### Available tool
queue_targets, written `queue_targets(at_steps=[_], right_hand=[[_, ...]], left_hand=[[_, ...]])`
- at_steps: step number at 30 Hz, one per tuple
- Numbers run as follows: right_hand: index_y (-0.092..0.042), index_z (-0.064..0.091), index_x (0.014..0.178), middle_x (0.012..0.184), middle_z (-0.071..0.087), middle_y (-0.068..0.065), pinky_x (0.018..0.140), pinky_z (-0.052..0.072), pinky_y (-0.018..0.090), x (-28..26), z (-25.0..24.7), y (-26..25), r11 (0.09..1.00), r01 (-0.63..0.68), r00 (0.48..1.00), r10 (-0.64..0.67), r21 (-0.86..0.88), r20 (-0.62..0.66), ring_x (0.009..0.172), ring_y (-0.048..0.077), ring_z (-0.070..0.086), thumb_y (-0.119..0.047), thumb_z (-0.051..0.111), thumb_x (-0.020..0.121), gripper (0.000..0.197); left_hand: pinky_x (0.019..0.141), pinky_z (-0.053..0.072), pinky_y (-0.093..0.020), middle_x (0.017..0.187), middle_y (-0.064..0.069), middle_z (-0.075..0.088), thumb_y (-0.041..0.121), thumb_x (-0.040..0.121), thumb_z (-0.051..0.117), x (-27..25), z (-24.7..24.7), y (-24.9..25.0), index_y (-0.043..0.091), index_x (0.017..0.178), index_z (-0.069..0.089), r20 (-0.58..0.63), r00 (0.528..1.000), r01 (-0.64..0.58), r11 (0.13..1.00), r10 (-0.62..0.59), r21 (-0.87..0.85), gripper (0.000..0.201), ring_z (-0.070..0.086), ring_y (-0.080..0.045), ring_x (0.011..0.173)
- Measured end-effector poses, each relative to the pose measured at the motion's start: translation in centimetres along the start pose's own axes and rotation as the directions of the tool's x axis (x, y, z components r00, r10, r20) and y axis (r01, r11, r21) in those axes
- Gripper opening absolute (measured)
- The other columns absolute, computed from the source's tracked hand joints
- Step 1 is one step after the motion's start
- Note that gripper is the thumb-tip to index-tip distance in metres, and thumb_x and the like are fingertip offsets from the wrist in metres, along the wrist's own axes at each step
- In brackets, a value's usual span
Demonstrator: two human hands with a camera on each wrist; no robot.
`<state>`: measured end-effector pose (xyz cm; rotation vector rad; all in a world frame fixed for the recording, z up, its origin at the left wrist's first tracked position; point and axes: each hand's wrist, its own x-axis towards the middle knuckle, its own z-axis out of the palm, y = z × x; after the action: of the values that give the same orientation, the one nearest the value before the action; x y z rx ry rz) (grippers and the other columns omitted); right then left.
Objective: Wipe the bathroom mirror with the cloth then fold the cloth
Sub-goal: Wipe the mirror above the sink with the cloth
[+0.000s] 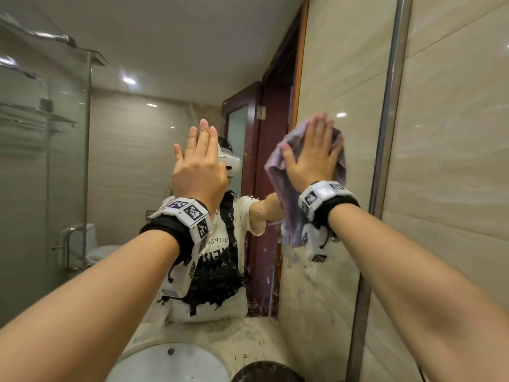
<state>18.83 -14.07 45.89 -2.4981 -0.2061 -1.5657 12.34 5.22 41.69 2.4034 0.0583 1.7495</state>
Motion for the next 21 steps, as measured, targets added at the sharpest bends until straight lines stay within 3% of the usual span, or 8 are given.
queue_targets(at_steps=[2,5,10,14,16,19,21], right_hand=[[-0.010,-0.008,0.148,0.157,-0.012,0.011,0.113,-0.010,0.051,1.5,-0.7,-3.7,0.991,0.134,0.991,-0.134,-0.017,-0.020,0.145,0.027,-0.010,-0.061,0.021,0.091,0.082],[-0.010,-0.002,0.149,0.158,-0.006,0.010,0.116,-0.004,0.053,2.3,-1.3,-6.6,0.989,0.149,0.987,-0.150,-0.016,-0.057,0.146,0.027,-0.006,-0.057,0.022,0.092,0.077],[-0.013,-0.006,0.149,0.158,-0.010,0.008,0.117,-0.004,0.053,-0.8,0.3,-5.2,0.941,0.322,0.947,-0.321,-0.103,0.025,0.145,0.024,-0.008,-0.059,0.021,0.093,0.077],[-0.015,-0.008,0.149,0.158,-0.011,0.006,0.117,-0.006,0.051,-2.5,1.0,-3.1,0.939,0.331,0.943,-0.325,-0.091,0.076,0.145,0.023,-0.009,-0.061,0.023,0.091,0.080],[-0.016,-0.010,0.148,0.158,-0.012,0.006,0.116,-0.008,0.050,-2.6,1.1,-1.1,0.954,0.293,0.954,-0.288,-0.061,0.078,0.145,0.023,-0.010,-0.064,0.024,0.090,0.083],[-0.013,-0.011,0.148,0.157,-0.013,0.007,0.116,-0.008,0.051,-2.8,1.4,3.7,0.998,0.056,0.997,-0.056,0.009,0.050,0.145,0.023,-0.011,-0.065,0.023,0.089,0.086],[-0.010,-0.010,0.148,0.157,-0.012,0.009,0.117,-0.003,0.054,-3.8,1.7,6.6,0.997,-0.070,0.995,0.068,0.027,0.067,0.145,0.024,-0.010,-0.065,0.019,0.088,0.086]], left_hand=[[0.117,0.015,-0.047,0.157,-0.005,0.016,0.014,0.090,0.043,-0.4,0.2,-0.4,0.011,0.148,0.020,0.006,1.000,-0.023,1.000,0.022,0.018,0.062,0.015,-0.022,0.145],[0.116,0.018,-0.048,0.156,-0.006,0.017,0.012,0.089,0.045,-0.9,0.4,-0.9,0.011,0.148,0.021,0.019,0.999,-0.048,0.998,0.048,0.032,0.064,0.017,-0.023,0.144],[0.113,0.020,-0.051,0.155,-0.009,0.021,0.013,0.088,0.051,-2.6,0.9,-1.2,0.009,0.146,0.024,0.010,0.998,-0.067,0.997,0.066,0.045,0.064,0.021,-0.027,0.143],[0.110,0.022,-0.056,0.153,-0.012,0.025,0.011,0.085,0.055,-4.7,2.1,-1.1,0.005,0.144,0.029,0.006,0.997,-0.072,0.996,0.072,0.060,0.065,0.026,-0.030,0.141],[0.110,0.022,-0.057,0.152,-0.013,0.027,0.012,0.086,0.052,-4.9,2.2,-0.9,0.005,0.143,0.031,-0.002,0.998,-0.060,0.997,0.060,0.045,0.061,0.028,-0.031,0.140],[0.108,0.025,-0.060,0.150,-0.014,0.030,0.019,0.094,0.043,-4.8,2.4,-0.7,0.003,0.141,0.035,-0.035,0.998,-0.044,0.999,0.044,0.027,0.050,0.031,-0.032,0.138],[0.107,0.025,-0.060,0.150,-0.015,0.031,0.027,0.097,0.038,-4.9,2.8,-0.6,0.002,0.141,0.036,-0.056,0.998,-0.038,0.999,0.040,0.031,0.050,0.033,-0.033,0.137]])
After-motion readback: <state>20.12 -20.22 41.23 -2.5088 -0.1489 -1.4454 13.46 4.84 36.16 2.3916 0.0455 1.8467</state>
